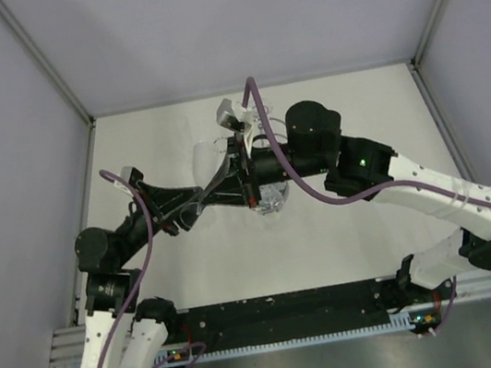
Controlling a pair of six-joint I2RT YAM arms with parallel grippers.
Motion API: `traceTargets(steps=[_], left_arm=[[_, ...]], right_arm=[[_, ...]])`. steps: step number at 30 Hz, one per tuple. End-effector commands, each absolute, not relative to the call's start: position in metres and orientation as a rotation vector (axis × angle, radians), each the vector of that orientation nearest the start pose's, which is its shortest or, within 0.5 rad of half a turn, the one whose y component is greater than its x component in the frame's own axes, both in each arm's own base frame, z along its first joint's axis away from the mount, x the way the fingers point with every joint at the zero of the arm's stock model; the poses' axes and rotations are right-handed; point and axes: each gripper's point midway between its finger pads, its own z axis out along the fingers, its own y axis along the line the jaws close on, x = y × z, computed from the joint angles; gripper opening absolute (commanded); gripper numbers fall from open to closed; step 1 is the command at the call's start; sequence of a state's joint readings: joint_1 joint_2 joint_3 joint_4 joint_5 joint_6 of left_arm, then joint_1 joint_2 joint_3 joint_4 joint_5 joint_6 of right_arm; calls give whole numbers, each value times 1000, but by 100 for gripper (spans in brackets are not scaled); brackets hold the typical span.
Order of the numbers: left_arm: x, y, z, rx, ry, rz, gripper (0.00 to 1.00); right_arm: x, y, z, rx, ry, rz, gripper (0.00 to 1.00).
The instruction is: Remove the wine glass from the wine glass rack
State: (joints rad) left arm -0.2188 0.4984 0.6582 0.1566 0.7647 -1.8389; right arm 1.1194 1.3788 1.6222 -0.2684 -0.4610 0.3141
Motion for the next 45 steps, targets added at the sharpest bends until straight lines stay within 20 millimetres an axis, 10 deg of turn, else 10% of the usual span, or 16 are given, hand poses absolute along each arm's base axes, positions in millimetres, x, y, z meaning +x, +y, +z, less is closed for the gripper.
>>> traceTargets(steps=[1, 17, 20, 25, 37, 45], left_arm=[[139, -185, 415, -451, 1596, -2129, 42], [140, -185, 414, -430, 1590, -2120, 14], [139, -186, 413, -415, 1598, -2113, 9], [137, -189, 408, -344, 1632, -2081, 1], [95, -203, 363, 232, 1815, -1965, 0], [63, -198, 364, 515, 1750, -1880, 0]], right_arm=[[97, 418, 451, -1064, 1407, 1442, 0], [101, 407, 432, -1055, 1462, 1379, 0], [102, 396, 430, -1037, 1475, 1352, 22], [104, 368, 436, -969, 1495, 1289, 54], [134, 251, 446, -741, 1598, 869, 57], [123, 242, 444, -813, 1614, 946, 57]])
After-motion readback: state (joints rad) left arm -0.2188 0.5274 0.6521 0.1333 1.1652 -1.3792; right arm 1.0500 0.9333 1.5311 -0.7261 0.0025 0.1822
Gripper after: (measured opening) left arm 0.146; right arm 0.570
